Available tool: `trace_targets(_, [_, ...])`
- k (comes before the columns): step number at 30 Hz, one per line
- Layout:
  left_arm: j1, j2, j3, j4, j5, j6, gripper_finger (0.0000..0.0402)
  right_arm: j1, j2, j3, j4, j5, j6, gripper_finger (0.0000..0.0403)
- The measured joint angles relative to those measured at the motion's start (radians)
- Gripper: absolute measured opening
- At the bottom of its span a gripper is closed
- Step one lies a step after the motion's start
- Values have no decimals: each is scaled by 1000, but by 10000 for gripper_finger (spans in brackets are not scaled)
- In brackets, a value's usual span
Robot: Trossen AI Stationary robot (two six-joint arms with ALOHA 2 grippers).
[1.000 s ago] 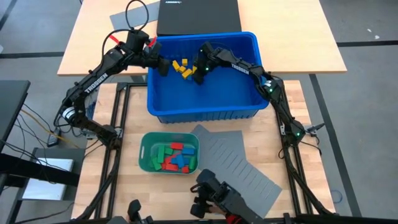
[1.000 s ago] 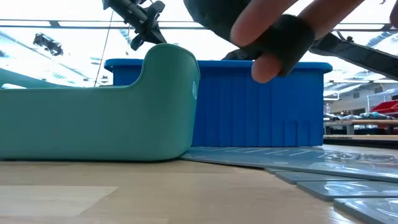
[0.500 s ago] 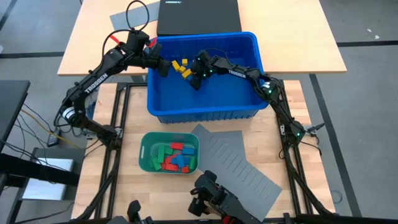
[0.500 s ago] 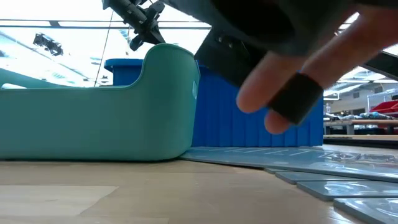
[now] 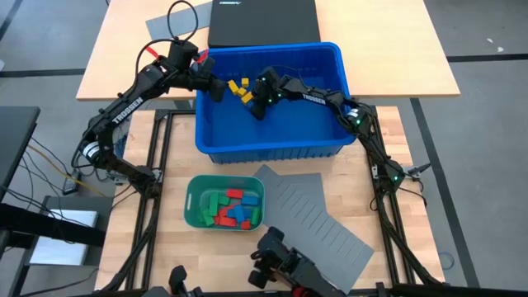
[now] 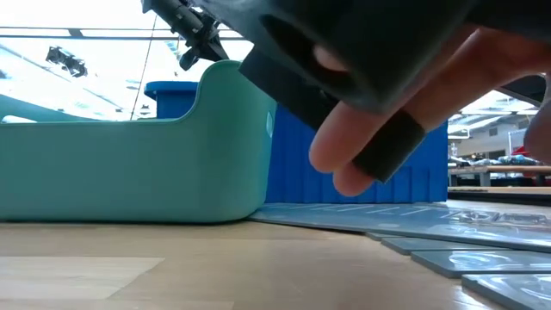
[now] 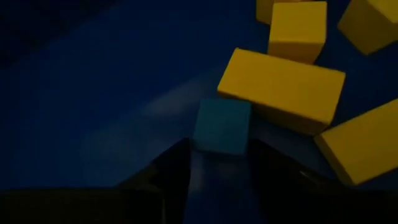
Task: Sort Items/Unsort Items
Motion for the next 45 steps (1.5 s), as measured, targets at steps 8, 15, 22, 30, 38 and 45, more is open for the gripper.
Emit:
trace_targets(8, [0, 0, 0, 1, 0, 0, 5, -6, -1, 50, -97, -56, 17, 42])
trace_targets(15, [0, 0, 0, 4, 0, 16, 5, -4, -2, 197, -203, -149, -1, 16])
trace_targets(22, [0, 0, 0, 4, 0, 16, 5, 17, -3, 229, -280, -140, 196, 54])
trace_targets(30, [0, 0, 0, 1, 0, 16, 5, 81, -2, 229, -311, 113, 399, 243])
trace_targets(38, [0, 0, 0, 0, 0, 26, 5, 66, -2, 229, -271, 187, 473, 329])
trace_targets(45, [0, 1, 0, 0, 0, -7, 5, 21, -51, 263, -446, 112, 365, 253])
